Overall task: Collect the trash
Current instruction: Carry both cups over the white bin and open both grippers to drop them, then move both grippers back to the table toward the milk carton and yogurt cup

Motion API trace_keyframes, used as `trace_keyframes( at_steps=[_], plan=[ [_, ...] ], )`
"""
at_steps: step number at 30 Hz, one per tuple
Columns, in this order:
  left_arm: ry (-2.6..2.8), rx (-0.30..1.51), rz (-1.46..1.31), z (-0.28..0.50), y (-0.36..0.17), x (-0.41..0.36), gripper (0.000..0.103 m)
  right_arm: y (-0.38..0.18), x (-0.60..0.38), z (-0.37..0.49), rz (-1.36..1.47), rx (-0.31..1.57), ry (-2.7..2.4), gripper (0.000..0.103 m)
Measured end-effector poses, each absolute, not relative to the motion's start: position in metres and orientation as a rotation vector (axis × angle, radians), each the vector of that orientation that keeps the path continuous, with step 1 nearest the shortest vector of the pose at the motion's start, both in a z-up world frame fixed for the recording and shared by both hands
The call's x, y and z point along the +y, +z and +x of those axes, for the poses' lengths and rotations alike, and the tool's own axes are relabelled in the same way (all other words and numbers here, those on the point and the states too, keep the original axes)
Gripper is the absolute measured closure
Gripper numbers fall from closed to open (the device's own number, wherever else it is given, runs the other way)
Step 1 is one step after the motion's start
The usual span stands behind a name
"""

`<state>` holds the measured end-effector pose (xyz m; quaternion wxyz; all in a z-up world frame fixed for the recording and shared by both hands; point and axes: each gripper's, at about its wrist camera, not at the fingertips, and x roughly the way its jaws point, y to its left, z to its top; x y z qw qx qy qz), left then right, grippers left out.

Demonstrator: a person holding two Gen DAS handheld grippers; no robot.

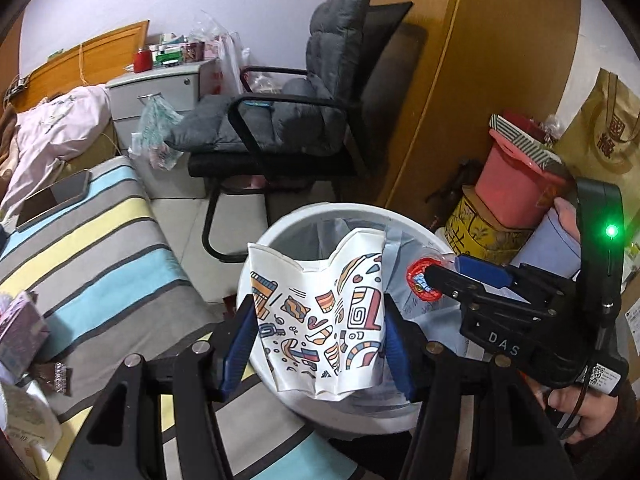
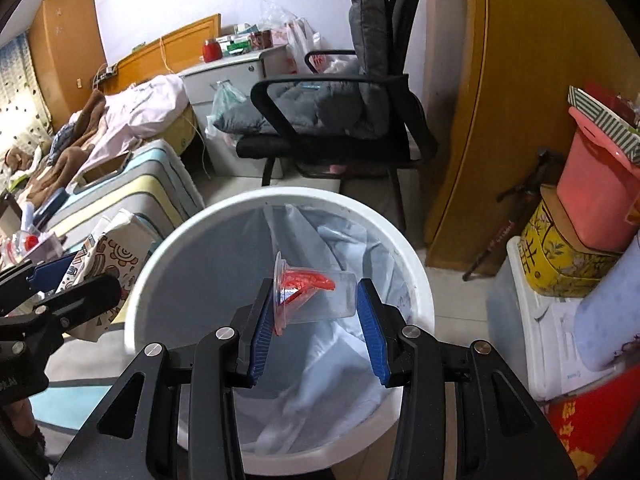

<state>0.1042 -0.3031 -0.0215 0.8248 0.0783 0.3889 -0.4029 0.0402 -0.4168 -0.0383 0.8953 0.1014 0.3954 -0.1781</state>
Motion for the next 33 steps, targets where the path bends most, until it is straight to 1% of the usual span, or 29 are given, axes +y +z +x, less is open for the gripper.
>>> trace_keyframes(
  at_steps=[1, 2, 3, 4, 5, 6, 7, 18, 26, 33],
  plan=[
    [-0.861, 0.832, 0.161, 0.105, -0.023, -0.305, 0.037, -0.039, -0.417, 0.04, 0.208, 0.826, -0.366, 0.059],
    [-0.866, 0.838, 0.151, 0.106, -0.023, -0.305, 0.032, -0.039, -0.416, 0.04, 0.201, 0.83, -0.362, 0.059],
    [-0.863, 0.842, 0.143, 0.107, -0.024, -0.304, 0.029, -0.039, -0.416, 0.04, 0.192, 0.829, -0.366, 0.058],
    [-0.857, 0.844, 0.141, 0.108, -0.024, -0.305, 0.026, -0.038, -0.415, 0.039, 0.182, 0.828, -0.377, 0.054],
    [-0.853, 0.843, 0.139, 0.109, -0.024, -0.305, 0.025, -0.039, -0.417, 0.039, 0.182, 0.827, -0.378, 0.048],
    [-0.849, 0.844, 0.137, 0.109, -0.024, -0.304, 0.025, -0.04, -0.418, 0.04, 0.185, 0.826, -0.377, 0.044],
    [-0.845, 0.846, 0.137, 0.11, -0.024, -0.305, 0.025, -0.039, -0.418, 0.038, 0.188, 0.823, -0.378, 0.037],
    [-0.773, 0.775, 0.123, 0.105, -0.008, -0.267, 0.025, -0.025, -0.404, 0.033, 0.205, 0.761, -0.38, 0.037],
    [-0.664, 0.704, 0.073, 0.097, 0.009, -0.206, 0.023, -0.007, -0.37, 0.031, 0.195, 0.676, -0.311, 0.037],
    [-0.527, 0.679, 0.047, 0.094, 0.007, -0.147, 0.022, -0.003, -0.334, 0.04, 0.182, 0.641, -0.21, 0.037]
  ],
)
